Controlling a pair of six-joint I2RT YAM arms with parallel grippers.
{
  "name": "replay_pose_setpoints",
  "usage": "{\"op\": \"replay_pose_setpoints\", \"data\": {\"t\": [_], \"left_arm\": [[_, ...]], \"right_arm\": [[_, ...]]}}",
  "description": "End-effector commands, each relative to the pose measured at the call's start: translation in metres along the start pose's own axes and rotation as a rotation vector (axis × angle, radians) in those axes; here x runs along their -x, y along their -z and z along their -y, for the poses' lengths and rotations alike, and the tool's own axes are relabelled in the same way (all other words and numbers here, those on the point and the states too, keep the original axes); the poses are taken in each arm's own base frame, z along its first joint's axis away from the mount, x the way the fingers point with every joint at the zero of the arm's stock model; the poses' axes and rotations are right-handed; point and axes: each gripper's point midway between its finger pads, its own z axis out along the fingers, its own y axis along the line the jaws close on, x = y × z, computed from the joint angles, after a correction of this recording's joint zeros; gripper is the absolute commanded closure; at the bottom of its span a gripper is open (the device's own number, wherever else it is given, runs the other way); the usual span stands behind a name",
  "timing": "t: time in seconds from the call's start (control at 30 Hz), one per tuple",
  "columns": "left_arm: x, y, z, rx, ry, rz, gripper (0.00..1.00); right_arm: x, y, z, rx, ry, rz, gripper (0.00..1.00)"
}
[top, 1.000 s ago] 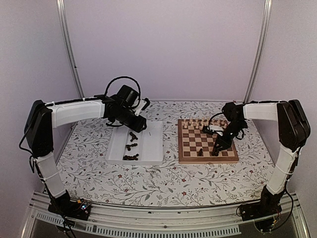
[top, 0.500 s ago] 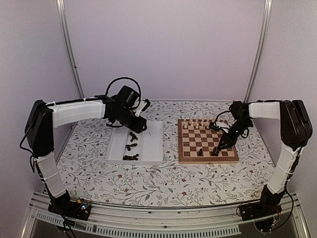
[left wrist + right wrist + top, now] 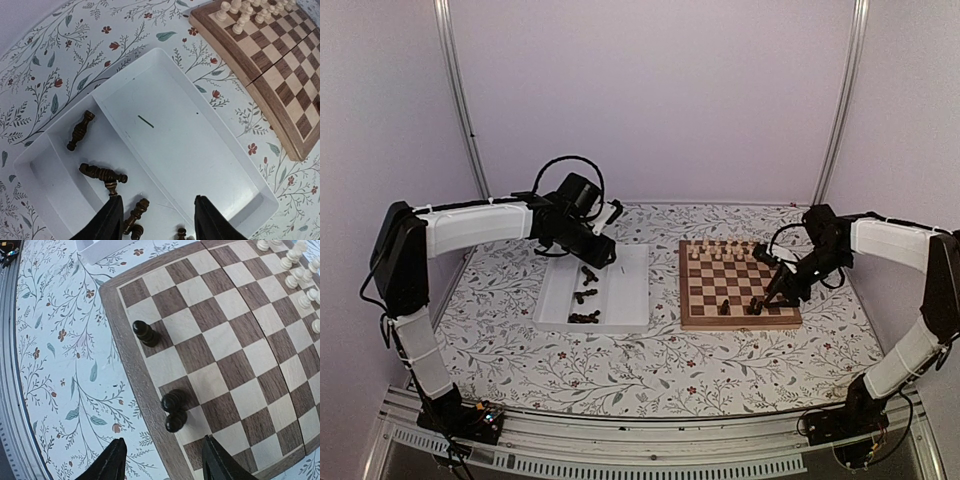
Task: Set up the chess pieces on the board
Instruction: Adjust the chess piece on the chessboard.
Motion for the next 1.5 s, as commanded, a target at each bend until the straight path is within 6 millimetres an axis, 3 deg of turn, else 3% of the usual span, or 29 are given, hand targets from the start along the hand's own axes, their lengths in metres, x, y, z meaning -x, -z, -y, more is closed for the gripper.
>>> {"op": "replay_pose_setpoints", "data": {"t": [0.0, 0.37, 0.93, 1.47], "left_arm": [[0.0, 0.006, 0.001, -0.005, -0.01, 0.003, 0.49], [-0.001, 0.006, 0.003, -0.015, -0.011, 0.003, 0.49], [-0.003, 0.004, 0.004, -0.017, -0.013, -0.006, 0.49], [-0.002, 0.008, 0.004, -0.018, -0.013, 0.0, 0.49]], "right_arm": [[0.01, -0.008, -0.004, -0.016, 0.067, 0.006, 0.46], [0.005, -0.019, 0.018, -0.069, 0.018, -0.038, 0.5], [-0.002, -0.028, 0.019, -0.033, -0.008, -0.082, 0.79], [-0.011, -0.02, 0.024, -0.094, -0.009, -0.137, 0.81]]}}
